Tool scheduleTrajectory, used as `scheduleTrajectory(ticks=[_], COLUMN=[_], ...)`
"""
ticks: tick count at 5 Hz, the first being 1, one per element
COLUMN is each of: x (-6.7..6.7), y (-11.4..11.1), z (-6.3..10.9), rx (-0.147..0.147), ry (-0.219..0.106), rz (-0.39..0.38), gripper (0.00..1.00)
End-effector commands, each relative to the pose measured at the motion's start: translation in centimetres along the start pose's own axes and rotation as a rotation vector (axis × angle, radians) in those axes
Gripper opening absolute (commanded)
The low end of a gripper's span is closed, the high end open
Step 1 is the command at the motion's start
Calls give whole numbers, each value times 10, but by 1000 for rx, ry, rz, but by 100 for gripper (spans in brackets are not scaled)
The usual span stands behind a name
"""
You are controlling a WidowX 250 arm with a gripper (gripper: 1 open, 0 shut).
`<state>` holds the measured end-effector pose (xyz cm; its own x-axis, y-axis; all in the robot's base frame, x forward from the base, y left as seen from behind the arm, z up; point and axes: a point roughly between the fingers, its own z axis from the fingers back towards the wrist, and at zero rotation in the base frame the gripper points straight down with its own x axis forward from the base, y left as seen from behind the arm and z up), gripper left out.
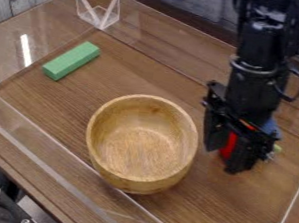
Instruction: Move the red fruit to the right
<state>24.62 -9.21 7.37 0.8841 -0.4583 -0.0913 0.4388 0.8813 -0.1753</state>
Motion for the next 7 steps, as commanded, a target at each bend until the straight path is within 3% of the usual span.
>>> scheduleTrajectory(ticks=[1,2,3,5,7], x=[-6,-9,-9,1,10], y=[3,-7,-15,-30,-6], z=[-1,-12,-17,2,11], rx=[2,0,0,-4,18], ry=[-31,-12,1,-4,14], rz=[9,-19,-34,12,-42], gripper=[0,0,100,100,100])
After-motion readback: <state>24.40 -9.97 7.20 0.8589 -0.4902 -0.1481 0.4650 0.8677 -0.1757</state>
